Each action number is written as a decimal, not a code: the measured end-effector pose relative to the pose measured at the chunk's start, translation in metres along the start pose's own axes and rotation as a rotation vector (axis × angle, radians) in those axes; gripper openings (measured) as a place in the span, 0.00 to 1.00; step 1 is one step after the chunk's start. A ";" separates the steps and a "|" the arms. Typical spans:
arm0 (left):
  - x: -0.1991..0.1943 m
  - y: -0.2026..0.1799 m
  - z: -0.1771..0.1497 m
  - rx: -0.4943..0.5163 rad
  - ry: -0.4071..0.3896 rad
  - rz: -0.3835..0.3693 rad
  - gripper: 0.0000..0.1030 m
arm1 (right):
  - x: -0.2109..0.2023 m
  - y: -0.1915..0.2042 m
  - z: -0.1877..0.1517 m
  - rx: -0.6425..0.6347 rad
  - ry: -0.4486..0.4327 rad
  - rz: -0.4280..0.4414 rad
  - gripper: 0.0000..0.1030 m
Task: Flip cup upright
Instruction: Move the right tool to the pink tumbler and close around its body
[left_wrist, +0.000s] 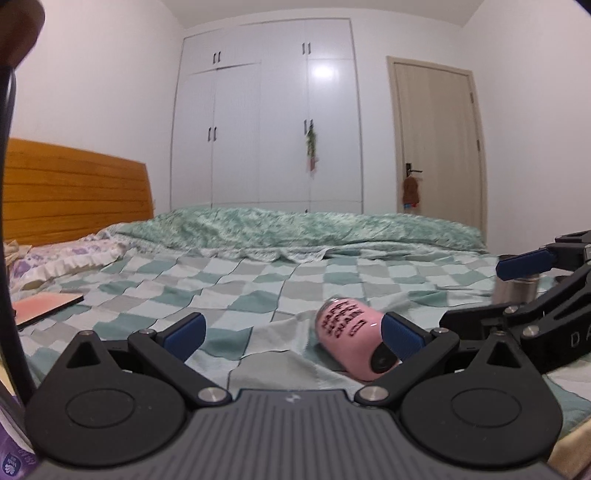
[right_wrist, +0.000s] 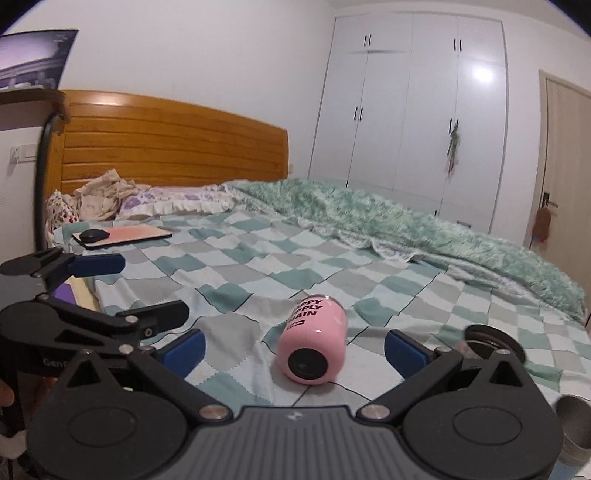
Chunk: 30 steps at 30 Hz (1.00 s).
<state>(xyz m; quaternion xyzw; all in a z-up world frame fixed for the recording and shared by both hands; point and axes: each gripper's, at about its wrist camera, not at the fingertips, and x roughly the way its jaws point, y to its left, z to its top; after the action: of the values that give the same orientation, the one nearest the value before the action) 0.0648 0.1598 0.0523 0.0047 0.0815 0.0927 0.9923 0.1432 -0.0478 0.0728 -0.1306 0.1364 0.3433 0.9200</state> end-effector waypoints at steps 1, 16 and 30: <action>0.004 0.002 0.000 0.001 0.007 0.008 1.00 | 0.007 -0.001 0.002 0.004 0.009 -0.003 1.00; 0.072 0.014 -0.015 -0.009 0.146 0.102 1.00 | 0.107 -0.026 0.013 0.075 0.141 -0.005 1.00; 0.120 0.023 -0.026 0.011 0.234 0.183 1.00 | 0.185 -0.037 0.004 0.105 0.248 -0.024 1.00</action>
<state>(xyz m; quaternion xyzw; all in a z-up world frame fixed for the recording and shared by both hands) 0.1724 0.2039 0.0076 0.0067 0.1962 0.1825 0.9634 0.3025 0.0368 0.0186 -0.1254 0.2652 0.3059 0.9057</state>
